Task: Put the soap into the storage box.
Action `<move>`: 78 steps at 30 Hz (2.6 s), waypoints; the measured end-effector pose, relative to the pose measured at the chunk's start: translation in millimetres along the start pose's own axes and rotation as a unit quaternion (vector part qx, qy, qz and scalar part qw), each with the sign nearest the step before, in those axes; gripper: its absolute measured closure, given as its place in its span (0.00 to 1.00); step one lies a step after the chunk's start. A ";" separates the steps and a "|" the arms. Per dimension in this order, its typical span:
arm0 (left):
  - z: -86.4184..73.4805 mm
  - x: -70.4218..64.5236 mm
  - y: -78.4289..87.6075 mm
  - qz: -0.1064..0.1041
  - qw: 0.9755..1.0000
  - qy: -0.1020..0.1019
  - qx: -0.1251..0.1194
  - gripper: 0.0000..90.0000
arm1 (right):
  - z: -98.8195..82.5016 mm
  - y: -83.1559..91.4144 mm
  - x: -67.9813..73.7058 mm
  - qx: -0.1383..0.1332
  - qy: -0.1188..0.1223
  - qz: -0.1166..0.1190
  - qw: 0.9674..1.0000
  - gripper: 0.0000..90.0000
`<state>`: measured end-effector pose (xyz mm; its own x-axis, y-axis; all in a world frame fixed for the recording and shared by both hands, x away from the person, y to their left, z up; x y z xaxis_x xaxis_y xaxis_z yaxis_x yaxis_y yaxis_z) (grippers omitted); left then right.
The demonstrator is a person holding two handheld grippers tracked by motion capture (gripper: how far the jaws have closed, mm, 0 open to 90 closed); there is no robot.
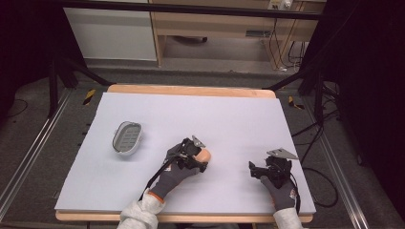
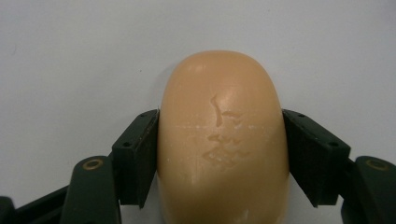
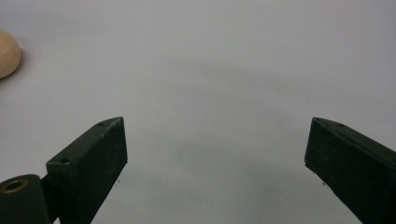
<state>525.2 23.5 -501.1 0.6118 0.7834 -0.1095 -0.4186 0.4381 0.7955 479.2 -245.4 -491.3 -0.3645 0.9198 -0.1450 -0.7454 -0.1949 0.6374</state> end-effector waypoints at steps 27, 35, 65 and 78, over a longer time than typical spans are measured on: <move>3.7 0.4 26.4 -0.005 1.000 0.005 -0.023 0.35 | -0.3 0.1 0.0 0.001 -0.004 0.002 1.000 0.07; 2.0 8.8 48.0 -0.013 0.999 0.015 -0.037 0.35 | -0.3 0.0 -0.5 0.000 -0.003 0.000 1.000 0.07; -25.8 64.1 120.7 0.002 0.993 0.063 -0.098 0.35 | -0.8 -0.6 -0.5 0.002 -0.005 -0.002 1.000 0.07; -32.2 94.2 132.2 0.020 0.989 0.092 -0.111 0.35 | -0.7 -1.8 1.8 0.004 0.002 0.002 1.000 0.07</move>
<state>505.9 169.4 -425.5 0.4686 0.8597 -0.2033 -0.5888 0.4754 0.6537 479.6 -243.7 -493.3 -0.3700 0.9175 -0.1461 -0.7398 -0.1958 0.6437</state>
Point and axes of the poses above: each handheld gripper's, and its own axes: y roughly backward along the jaws, z roughly out of its top, x roughly to its left, the point moved 4 cm from there along -y, roughly forward along the jaws, and after that the axes turned 11 degrees about y, right-handed, at the moved point
